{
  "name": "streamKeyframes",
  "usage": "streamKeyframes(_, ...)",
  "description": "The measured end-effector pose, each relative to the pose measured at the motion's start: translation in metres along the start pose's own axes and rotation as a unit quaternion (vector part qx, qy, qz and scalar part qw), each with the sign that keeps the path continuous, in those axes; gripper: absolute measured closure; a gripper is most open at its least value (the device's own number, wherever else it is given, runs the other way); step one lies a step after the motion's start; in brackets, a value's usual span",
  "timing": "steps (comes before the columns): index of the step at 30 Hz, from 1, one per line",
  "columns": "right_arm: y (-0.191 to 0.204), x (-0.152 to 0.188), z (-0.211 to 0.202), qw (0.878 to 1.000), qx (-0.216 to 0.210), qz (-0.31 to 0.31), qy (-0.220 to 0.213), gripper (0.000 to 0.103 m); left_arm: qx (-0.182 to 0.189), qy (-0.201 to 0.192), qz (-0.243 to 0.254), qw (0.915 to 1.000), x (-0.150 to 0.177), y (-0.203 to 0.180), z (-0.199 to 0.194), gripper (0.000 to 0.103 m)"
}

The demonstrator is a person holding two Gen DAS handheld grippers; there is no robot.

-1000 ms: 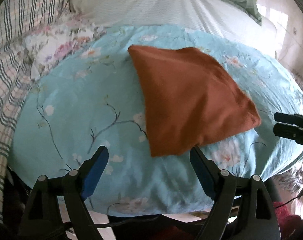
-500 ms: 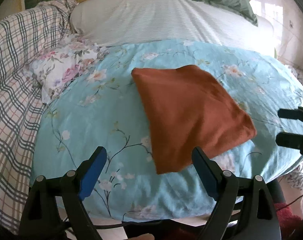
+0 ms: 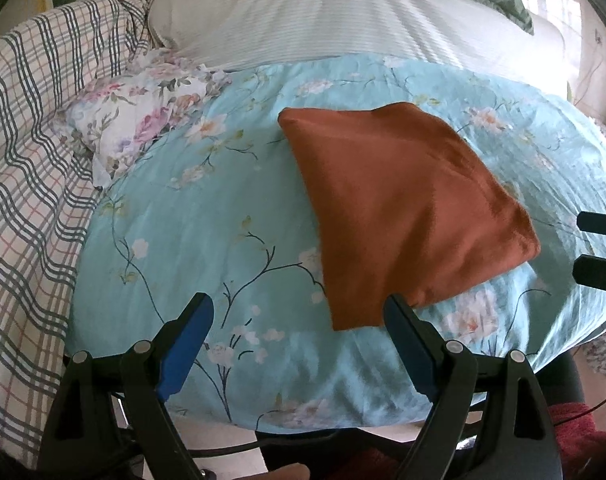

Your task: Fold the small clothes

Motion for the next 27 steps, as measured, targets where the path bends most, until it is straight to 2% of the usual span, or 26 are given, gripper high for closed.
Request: streamKeyframes(27, -0.0076, -0.0084, 0.0047, 1.0, -0.013, 0.002, 0.004, 0.0, 0.0, 0.01, -0.009, 0.9999, -0.0034, 0.005, 0.0105, 0.016)
Point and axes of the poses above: each gripper's, at about its wrist camera, not at the fingertips, and z roughly the way its jaws point, y to its left, x to its underside, the point moved 3 cm from there along z, roughly the way its jaws point, and after that the axes turned 2 degrees about y, right-handed, at the moved point
